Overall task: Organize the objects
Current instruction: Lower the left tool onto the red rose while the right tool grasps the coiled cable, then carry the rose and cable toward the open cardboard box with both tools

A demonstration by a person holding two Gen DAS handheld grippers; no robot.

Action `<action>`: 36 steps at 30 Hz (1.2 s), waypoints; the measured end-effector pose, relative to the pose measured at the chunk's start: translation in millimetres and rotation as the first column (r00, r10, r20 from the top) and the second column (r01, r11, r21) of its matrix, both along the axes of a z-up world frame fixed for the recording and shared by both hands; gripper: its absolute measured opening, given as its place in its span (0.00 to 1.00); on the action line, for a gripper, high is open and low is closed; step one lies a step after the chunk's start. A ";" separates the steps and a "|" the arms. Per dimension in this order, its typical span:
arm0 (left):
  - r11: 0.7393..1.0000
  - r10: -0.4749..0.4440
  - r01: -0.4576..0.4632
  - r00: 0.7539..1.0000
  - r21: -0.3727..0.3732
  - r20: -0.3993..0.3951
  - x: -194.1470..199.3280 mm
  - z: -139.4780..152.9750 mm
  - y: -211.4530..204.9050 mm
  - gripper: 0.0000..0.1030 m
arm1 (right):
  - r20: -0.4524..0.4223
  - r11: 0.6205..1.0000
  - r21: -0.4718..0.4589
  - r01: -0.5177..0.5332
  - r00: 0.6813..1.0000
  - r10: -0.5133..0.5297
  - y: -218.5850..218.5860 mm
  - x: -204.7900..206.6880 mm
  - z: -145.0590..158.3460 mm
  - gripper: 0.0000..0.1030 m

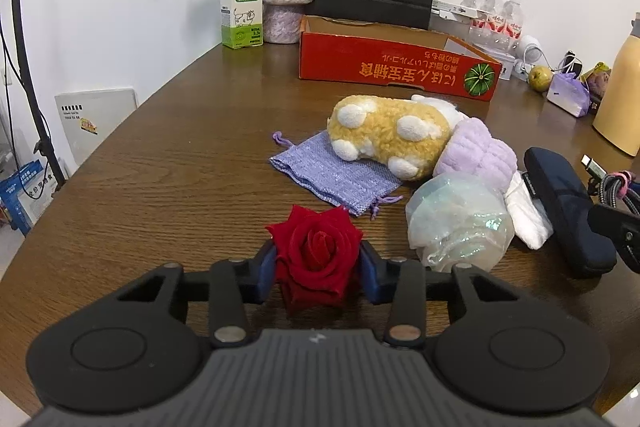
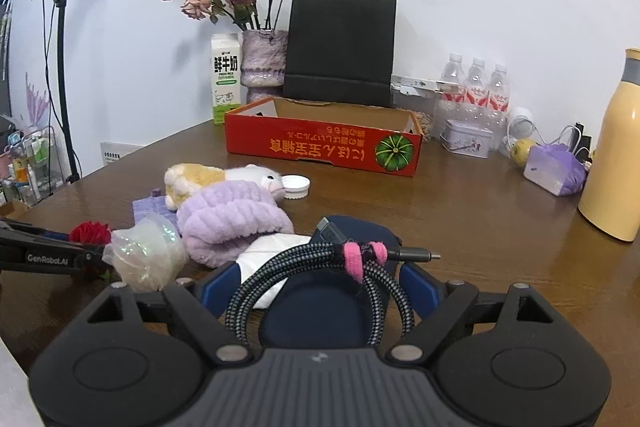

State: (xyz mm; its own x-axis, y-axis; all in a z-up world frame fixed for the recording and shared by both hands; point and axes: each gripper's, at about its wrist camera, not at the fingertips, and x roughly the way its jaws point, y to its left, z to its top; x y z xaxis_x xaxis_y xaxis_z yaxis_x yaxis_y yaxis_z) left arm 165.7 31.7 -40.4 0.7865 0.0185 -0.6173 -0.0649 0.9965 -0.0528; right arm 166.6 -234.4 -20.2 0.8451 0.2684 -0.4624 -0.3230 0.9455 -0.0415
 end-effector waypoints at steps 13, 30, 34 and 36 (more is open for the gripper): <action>1.000 -0.014 0.013 0.997 0.007 0.072 0.1 29.1 1.6 0.40 | 0.040 1.000 0.002 -0.016 0.999 0.016 8.8 6.6 8.0 0.83; 0.997 -0.072 0.072 0.979 0.006 0.189 49.3 75.2 -22.9 0.40 | 0.143 0.999 0.021 -0.036 0.989 0.032 25.4 56.2 42.0 0.83; 0.997 -0.070 0.073 0.976 -0.009 0.208 69.0 83.7 -26.6 0.40 | 0.161 0.999 0.024 -0.046 0.986 0.042 31.8 78.4 51.8 0.83; 0.998 -0.065 0.070 0.973 -0.012 0.222 77.0 88.5 -27.8 0.40 | 0.171 0.998 0.028 -0.048 0.984 0.042 34.1 90.4 56.7 0.83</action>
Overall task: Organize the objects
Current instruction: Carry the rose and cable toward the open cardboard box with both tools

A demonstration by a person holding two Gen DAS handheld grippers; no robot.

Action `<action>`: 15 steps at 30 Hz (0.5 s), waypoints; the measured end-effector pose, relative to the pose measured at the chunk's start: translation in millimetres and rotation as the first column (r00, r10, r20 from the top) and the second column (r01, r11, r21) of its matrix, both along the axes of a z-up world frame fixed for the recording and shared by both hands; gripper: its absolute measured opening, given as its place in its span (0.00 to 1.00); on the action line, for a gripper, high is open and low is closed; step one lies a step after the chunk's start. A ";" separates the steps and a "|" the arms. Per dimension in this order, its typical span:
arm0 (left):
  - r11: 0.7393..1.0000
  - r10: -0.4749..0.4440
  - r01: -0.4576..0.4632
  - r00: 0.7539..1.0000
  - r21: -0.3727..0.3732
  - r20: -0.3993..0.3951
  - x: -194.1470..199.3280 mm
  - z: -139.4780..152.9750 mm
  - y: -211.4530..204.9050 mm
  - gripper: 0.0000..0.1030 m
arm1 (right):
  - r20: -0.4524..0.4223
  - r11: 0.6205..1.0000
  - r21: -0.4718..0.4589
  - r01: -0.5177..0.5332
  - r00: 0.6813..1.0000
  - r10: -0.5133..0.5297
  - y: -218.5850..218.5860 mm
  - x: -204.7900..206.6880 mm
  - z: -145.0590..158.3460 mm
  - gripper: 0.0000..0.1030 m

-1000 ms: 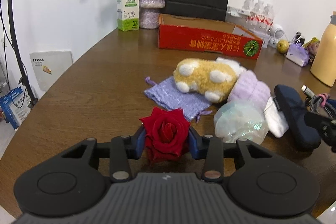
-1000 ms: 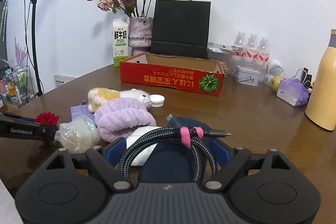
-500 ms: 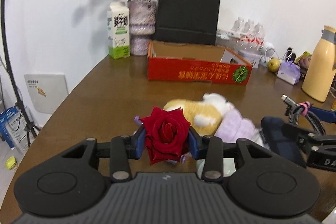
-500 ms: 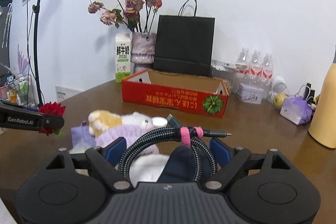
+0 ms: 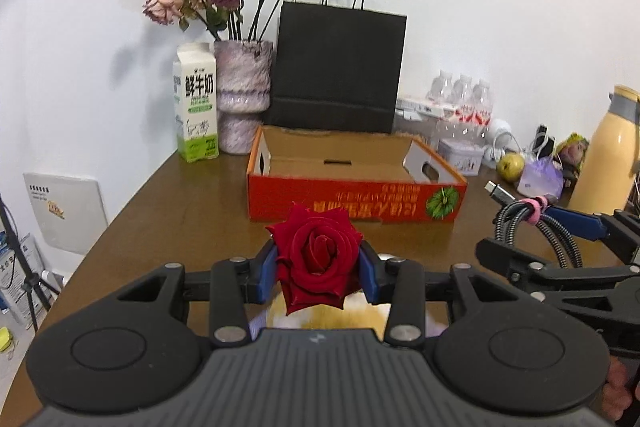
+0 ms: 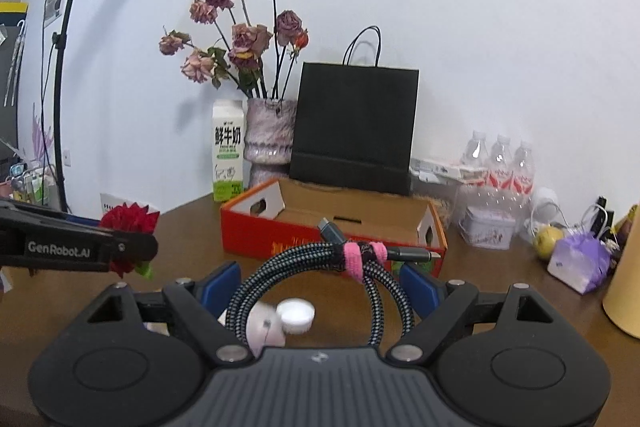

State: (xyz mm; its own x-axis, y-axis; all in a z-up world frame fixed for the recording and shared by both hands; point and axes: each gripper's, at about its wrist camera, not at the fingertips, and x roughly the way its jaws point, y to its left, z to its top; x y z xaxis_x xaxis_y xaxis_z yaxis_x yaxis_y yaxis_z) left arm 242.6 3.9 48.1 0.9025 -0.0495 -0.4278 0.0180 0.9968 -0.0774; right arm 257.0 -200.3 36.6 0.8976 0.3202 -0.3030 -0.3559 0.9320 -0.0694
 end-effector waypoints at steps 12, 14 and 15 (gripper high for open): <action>0.999 0.044 -0.044 0.998 0.019 0.044 70.6 24.3 -3.0 0.40 | 0.017 1.000 0.016 -0.003 1.000 0.003 16.2 73.6 16.5 0.84; 0.999 0.047 -0.048 0.998 0.018 0.047 82.5 26.7 -2.4 0.40 | 0.016 1.000 0.015 -0.006 1.000 0.005 18.3 84.8 17.9 0.84; 0.999 0.046 -0.047 0.998 0.014 0.049 89.4 28.1 -2.1 0.40 | 0.015 1.000 0.014 -0.008 1.000 0.008 19.5 90.7 18.4 0.84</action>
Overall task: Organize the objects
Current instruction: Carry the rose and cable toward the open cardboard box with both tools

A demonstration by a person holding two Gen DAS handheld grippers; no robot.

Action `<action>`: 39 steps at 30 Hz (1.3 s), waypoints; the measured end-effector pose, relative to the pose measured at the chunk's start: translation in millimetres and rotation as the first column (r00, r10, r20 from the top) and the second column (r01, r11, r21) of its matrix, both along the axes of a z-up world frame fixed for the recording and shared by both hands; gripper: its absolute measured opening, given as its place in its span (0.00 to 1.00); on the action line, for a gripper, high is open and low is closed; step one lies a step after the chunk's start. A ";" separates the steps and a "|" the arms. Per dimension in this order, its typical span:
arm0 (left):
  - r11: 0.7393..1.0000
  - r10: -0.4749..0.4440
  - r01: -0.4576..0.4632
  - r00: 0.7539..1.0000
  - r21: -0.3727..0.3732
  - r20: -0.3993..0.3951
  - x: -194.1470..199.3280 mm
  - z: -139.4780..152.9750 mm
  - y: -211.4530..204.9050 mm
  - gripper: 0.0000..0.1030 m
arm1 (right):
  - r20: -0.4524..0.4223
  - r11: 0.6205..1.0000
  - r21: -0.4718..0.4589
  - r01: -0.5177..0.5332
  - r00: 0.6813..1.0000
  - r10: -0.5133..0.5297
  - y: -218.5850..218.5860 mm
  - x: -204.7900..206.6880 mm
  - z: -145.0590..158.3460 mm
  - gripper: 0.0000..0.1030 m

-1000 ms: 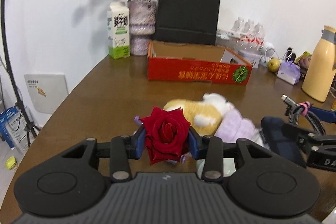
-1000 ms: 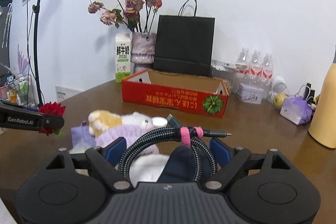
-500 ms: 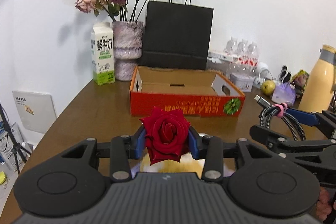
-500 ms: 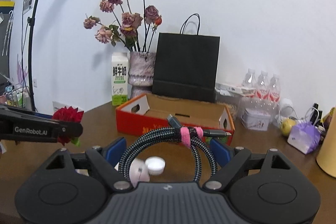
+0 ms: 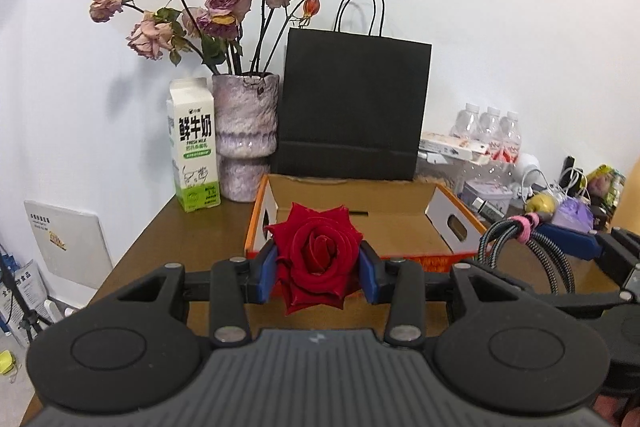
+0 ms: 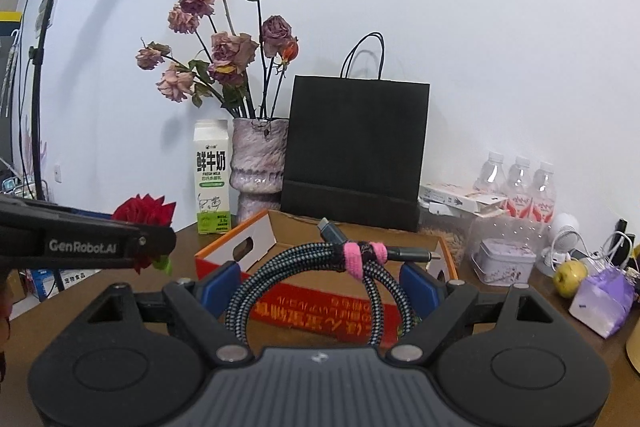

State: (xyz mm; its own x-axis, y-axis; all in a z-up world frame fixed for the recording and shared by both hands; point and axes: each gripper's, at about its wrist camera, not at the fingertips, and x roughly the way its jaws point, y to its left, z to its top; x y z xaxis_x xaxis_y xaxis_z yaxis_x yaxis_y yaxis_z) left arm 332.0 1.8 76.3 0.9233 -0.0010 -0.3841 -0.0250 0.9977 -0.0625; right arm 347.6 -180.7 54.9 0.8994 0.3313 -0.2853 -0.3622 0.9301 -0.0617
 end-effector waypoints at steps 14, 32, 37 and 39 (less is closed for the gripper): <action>0.999 -0.025 0.025 1.000 0.022 -0.015 80.8 5.3 -8.7 0.40 | -0.020 0.999 -0.032 0.010 1.000 -0.010 12.5 82.4 3.9 0.83; 0.999 0.044 -0.045 0.983 -0.003 -0.178 190.5 -18.0 -10.0 0.40 | -0.133 0.997 -0.078 0.023 0.991 -0.033 38.6 177.7 -17.7 0.84; 0.996 0.094 -0.093 0.974 0.016 -0.206 214.8 -27.5 -5.3 0.40 | -0.191 0.995 -0.091 0.039 0.980 -0.055 43.2 200.8 -32.4 0.84; 0.994 0.105 -0.103 0.971 0.023 -0.217 222.0 -31.3 -4.4 0.40 | -0.209 0.994 -0.103 0.046 0.976 -0.066 45.1 208.9 -39.0 0.84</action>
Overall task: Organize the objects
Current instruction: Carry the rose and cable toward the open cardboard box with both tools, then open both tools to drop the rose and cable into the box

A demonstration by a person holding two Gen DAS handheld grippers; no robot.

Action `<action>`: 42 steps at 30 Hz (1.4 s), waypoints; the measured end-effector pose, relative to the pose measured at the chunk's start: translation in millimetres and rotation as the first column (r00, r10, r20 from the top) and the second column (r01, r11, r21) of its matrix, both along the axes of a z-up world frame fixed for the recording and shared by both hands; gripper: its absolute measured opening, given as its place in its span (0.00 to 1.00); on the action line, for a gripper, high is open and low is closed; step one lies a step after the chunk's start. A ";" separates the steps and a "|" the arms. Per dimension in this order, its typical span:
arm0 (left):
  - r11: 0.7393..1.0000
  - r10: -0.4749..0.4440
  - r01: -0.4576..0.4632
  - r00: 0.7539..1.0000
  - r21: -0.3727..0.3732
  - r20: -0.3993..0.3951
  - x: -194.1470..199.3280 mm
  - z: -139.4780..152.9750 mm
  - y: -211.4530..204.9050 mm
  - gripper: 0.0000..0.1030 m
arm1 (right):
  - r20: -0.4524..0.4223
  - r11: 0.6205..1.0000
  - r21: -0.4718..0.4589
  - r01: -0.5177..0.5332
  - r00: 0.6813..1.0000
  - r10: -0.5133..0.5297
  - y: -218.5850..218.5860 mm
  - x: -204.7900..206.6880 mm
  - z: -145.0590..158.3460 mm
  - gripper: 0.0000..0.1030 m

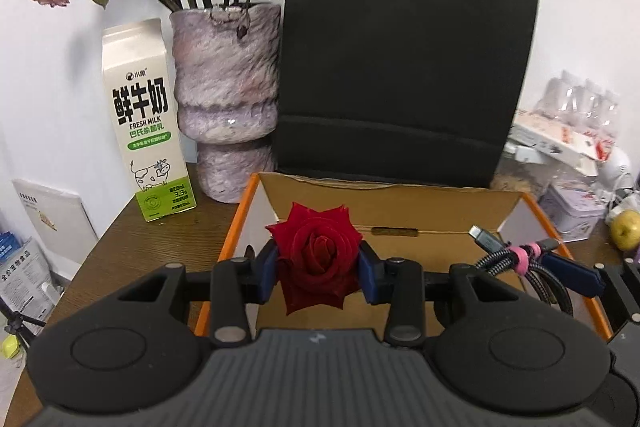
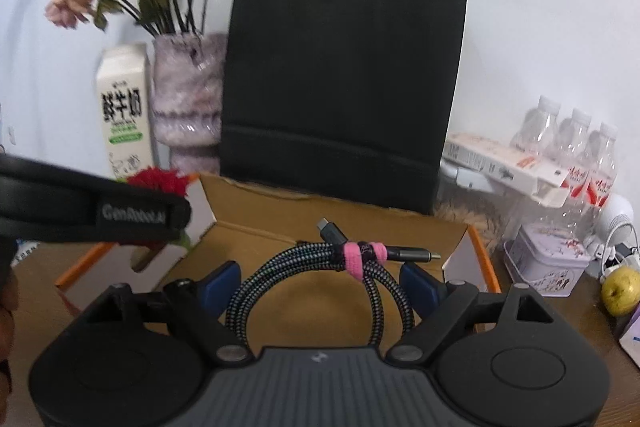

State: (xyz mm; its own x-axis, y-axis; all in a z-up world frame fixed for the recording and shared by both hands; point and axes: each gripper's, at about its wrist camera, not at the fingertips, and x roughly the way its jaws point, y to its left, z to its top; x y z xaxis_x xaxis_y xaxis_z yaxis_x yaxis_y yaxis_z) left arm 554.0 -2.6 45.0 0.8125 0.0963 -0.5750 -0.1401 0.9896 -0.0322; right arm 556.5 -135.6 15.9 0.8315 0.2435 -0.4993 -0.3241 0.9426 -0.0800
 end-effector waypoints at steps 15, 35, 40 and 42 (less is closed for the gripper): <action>0.998 0.045 -0.041 0.995 0.052 -0.089 26.3 -30.2 9.5 0.51 | -0.098 0.997 -0.023 0.070 0.993 -0.072 -6.4 39.2 -31.1 0.85; 0.995 0.059 -0.058 0.998 0.081 -0.013 5.9 -18.1 7.9 1.00 | -0.082 0.997 -0.001 0.072 0.994 -0.071 -18.4 23.0 -19.2 1.00; 0.995 0.056 -0.056 0.998 0.081 0.001 -6.2 -7.7 5.2 1.00 | -0.069 0.998 0.003 0.068 0.995 -0.068 -20.7 9.5 -9.0 1.00; 0.995 0.053 -0.053 0.999 0.080 0.009 -12.7 -2.5 3.9 1.00 | -0.060 0.998 0.007 0.068 0.996 -0.068 -22.1 2.6 -3.5 1.00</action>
